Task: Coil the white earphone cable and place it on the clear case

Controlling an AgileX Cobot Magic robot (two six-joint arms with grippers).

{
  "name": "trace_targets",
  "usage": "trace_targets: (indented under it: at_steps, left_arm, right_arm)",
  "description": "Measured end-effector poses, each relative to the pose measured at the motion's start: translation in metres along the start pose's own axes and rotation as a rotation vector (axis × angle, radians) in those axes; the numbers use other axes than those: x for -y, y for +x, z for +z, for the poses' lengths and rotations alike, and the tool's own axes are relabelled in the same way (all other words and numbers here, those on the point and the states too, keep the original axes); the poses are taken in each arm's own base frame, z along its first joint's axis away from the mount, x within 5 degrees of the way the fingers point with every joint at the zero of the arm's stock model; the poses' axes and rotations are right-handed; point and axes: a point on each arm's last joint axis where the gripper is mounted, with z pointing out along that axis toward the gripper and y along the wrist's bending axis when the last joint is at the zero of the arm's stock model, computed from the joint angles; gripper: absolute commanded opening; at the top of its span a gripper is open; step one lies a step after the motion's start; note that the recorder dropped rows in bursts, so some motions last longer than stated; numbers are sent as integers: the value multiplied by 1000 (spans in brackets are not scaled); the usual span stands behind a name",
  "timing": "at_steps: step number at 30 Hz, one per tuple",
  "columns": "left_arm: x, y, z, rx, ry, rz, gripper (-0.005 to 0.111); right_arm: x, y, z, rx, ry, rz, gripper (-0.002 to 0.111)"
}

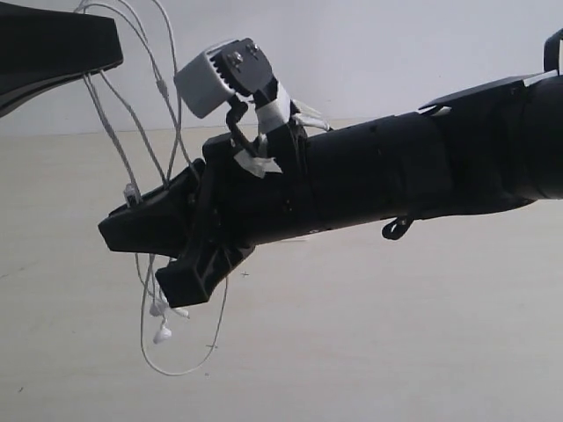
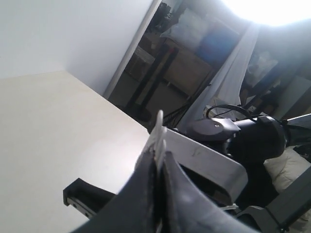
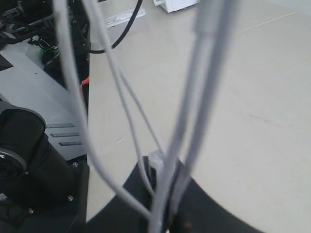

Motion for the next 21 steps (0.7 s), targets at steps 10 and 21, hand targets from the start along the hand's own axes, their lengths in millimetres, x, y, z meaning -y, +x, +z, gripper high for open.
trace_targets:
  at_steps: [10, 21]
  left_arm:
    - [-2, 3, 0, -34, -21, 49, 0]
    - [-4, 0, -25, -58, -199, 143, 0]
  right_arm:
    - [-2, 5, -2, -73, -8, 22, 0]
    - [-6, -2, -14, -111, 73, 2, 0]
